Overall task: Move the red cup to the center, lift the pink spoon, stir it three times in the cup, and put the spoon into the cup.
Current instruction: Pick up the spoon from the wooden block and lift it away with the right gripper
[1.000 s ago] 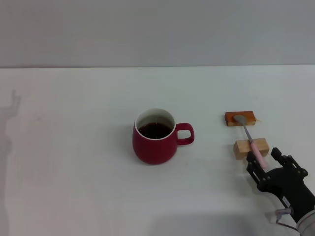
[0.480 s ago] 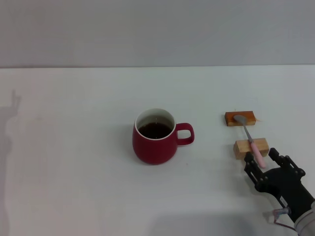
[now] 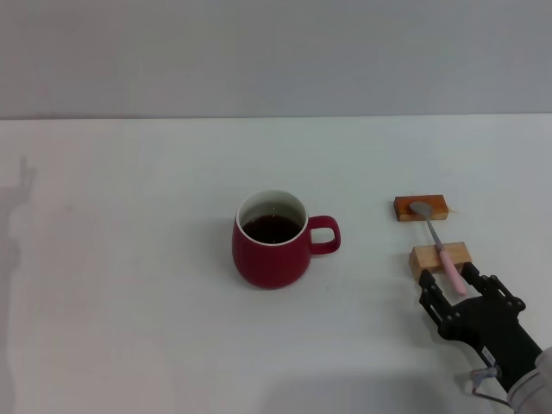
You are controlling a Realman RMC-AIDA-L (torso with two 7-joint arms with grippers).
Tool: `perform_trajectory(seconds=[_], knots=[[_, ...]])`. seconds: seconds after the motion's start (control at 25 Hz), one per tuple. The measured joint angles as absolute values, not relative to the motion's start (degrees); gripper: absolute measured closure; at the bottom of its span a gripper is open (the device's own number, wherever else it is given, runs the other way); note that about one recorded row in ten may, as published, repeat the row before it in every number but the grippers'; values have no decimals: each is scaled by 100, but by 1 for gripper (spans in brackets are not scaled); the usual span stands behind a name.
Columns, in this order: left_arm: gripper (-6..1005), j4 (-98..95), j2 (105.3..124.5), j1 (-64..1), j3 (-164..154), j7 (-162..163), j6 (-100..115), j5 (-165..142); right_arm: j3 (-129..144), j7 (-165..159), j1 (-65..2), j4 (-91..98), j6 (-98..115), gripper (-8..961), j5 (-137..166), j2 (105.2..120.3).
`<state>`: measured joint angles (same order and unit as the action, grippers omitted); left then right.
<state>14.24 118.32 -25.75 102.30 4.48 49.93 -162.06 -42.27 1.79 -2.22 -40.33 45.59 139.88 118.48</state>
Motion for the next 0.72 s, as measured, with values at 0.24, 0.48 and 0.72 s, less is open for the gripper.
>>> perform_trajectory(seconds=[0.24, 0.48, 0.72], knots=[[153, 1419, 11830, -2561, 10230, 448, 5003, -16216, -4227, 177, -213, -4034, 4559, 313, 13992, 11852], [153, 1415, 11830, -2533, 10230, 448, 5035, -16217, -4227, 176, -215, -4034, 4559, 313, 13984, 11856], [153, 1415, 11834, -2498, 10230, 448, 5080, -16201, -4228, 177, -209, -4034, 4580, 380, 13987, 11857]])
